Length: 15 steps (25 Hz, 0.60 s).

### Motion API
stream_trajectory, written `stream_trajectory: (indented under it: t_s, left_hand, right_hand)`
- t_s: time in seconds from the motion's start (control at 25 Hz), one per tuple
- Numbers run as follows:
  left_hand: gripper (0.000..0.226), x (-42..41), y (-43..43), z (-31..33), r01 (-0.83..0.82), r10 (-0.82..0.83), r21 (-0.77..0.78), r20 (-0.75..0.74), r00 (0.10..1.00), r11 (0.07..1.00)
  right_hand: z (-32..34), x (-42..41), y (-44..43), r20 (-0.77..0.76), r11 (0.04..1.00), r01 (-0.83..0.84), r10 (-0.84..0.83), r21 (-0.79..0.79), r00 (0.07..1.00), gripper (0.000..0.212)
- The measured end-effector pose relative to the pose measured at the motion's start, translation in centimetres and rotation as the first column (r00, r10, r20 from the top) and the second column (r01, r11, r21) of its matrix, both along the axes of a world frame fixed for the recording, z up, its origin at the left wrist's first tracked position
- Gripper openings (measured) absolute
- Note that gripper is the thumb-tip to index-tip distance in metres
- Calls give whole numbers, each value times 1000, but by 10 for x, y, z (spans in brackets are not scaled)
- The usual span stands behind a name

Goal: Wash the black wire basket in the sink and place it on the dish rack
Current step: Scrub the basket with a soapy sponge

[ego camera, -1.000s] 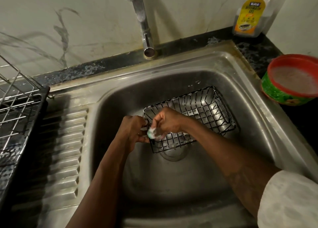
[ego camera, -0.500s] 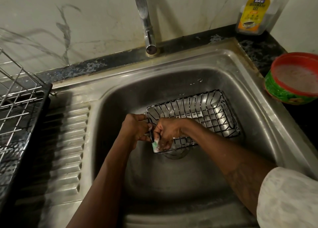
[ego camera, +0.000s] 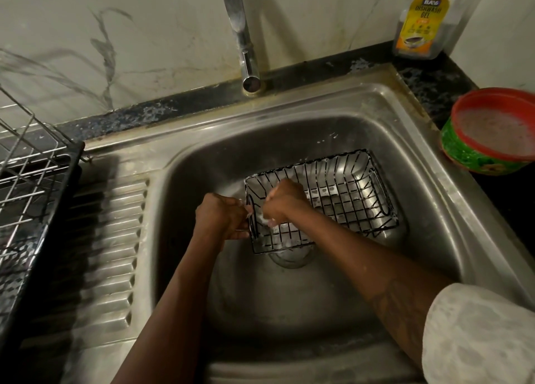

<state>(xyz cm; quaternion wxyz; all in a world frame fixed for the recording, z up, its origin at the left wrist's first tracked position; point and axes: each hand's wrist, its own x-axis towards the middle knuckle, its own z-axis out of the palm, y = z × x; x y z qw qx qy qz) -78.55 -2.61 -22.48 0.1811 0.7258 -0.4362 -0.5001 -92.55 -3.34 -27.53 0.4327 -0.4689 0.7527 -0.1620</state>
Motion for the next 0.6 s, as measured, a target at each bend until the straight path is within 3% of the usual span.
stream_trajectory:
  t_s: [0.08, 0.16, 0.28, 0.48, 0.6]
  left_hand:
    - [17, -4, -4, -2, -72, 75, 88, -28, 997, 994]
    - [17, -6, -6, -4, -94, 94, 117, 1, 996, 989]
    - [10, -4, -9, -9, -49, 45, 67, 58, 997, 997]
    - [15, -10, -16, -15, -86, 69, 166, 107, 992, 982]
    - [12, -8, -17, -17, -79, 55, 159, 149, 987, 984]
  right_hand:
    - [0, 1, -5, 218, 958, 222, -181, -182, 959, 18]
    - [-3, 8, -5, 339, 906, 310, -207, -287, 918, 14]
    - [-11, 16, -1, 296, 895, 238, -127, -378, 947, 9]
    - [-29, 18, -8, 54, 971, 153, -145, -183, 988, 8]
    - [-20, 20, -11, 164, 950, 255, -227, -179, 960, 12]
